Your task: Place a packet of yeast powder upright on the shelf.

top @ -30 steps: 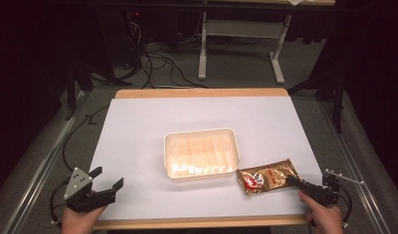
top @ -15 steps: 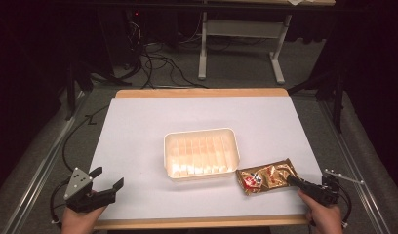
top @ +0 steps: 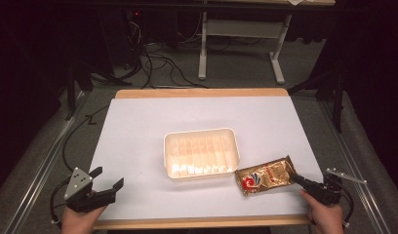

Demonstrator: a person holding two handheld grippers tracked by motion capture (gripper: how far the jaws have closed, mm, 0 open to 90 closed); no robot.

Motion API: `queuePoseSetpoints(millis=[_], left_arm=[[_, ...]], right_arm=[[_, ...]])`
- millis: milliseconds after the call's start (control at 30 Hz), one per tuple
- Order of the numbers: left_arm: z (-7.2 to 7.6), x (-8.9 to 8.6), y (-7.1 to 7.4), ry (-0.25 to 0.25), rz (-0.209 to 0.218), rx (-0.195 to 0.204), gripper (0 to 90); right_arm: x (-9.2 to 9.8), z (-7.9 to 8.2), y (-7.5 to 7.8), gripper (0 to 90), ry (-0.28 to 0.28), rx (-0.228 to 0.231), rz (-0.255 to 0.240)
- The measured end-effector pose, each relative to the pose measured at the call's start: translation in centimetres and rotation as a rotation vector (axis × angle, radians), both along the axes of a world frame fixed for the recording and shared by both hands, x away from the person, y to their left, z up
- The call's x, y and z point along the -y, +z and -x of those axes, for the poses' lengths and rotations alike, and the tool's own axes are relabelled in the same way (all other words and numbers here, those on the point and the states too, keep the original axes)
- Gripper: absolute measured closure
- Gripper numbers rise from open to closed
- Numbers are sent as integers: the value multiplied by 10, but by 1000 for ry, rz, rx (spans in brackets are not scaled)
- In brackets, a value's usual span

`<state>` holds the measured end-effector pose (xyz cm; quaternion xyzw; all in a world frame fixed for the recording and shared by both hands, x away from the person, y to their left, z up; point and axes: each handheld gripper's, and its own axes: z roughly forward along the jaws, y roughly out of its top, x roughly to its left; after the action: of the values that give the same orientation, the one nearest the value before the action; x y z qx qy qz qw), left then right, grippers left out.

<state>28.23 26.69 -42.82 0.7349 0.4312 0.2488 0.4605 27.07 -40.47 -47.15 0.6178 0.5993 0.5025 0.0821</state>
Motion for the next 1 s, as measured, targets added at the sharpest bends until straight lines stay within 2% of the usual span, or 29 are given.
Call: queuePoseSetpoints(millis=[100, 167, 200, 400, 667, 1000], left_arm=[[1, -1, 1, 3, 3, 6, 156], [1, -1, 1, 4, 5, 7, 156], [1, -1, 1, 4, 4, 8, 156], [1, 1, 1, -12, 7, 15, 155], [1, 0, 1, -14, 10, 16, 155], [1, 1, 1, -17, -2, 24, 155]], right_arm=[[-5, 2, 8, 900, 4, 48, 29], [-11, 5, 17, 900, 12, 104, 58], [-11, 5, 17, 900, 12, 104, 58], [-22, 13, 34, 900, 13, 204, 101], [-36, 20, 51, 900, -4, 305, 149], [-56, 27, 72, 900, -6, 430, 241]])
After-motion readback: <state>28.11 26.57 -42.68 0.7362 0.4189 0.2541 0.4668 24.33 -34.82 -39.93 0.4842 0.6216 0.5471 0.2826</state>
